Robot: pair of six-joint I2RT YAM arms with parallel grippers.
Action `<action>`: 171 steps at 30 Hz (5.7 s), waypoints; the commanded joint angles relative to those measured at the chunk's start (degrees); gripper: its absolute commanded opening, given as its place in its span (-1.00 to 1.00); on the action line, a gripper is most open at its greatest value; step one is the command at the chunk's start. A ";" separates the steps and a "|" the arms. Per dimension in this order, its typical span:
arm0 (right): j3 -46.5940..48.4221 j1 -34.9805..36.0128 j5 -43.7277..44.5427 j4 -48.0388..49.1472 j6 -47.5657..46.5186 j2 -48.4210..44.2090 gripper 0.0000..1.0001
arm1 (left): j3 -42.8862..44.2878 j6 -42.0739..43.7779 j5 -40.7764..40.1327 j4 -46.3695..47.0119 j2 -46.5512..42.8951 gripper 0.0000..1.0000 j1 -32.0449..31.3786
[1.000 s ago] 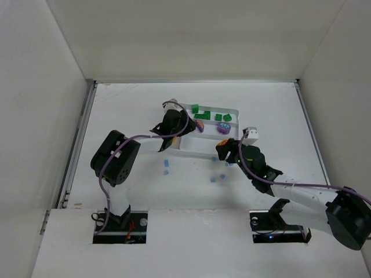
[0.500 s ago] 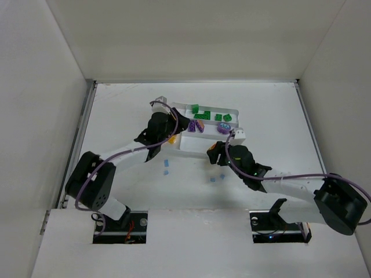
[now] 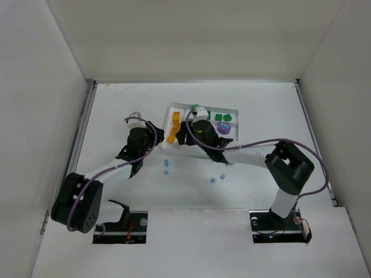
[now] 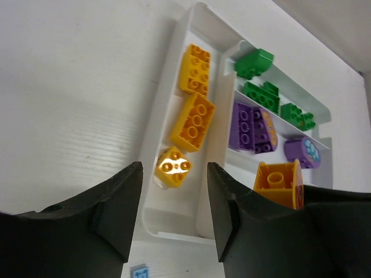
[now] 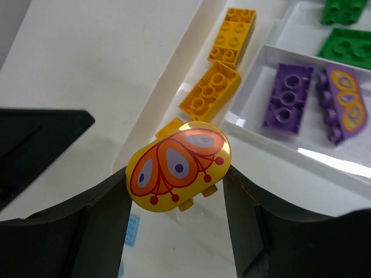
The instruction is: Sort the legos into containers by color
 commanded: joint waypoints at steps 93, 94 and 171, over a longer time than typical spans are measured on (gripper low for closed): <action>-17.71 -2.25 15.65 -6.77 1.57 -19.93 -0.45 | 2.09 -7.04 -33.90 -42.40 -6.35 0.15 -35.37; -17.36 -2.52 15.56 -6.50 1.40 -19.57 -0.32 | 2.53 -7.13 -34.08 -42.31 -5.74 0.15 -35.81; -26.76 -1.65 13.36 -22.06 20.91 -23.61 -0.45 | 25.28 10.19 -23.10 -14.89 19.04 -0.72 -27.99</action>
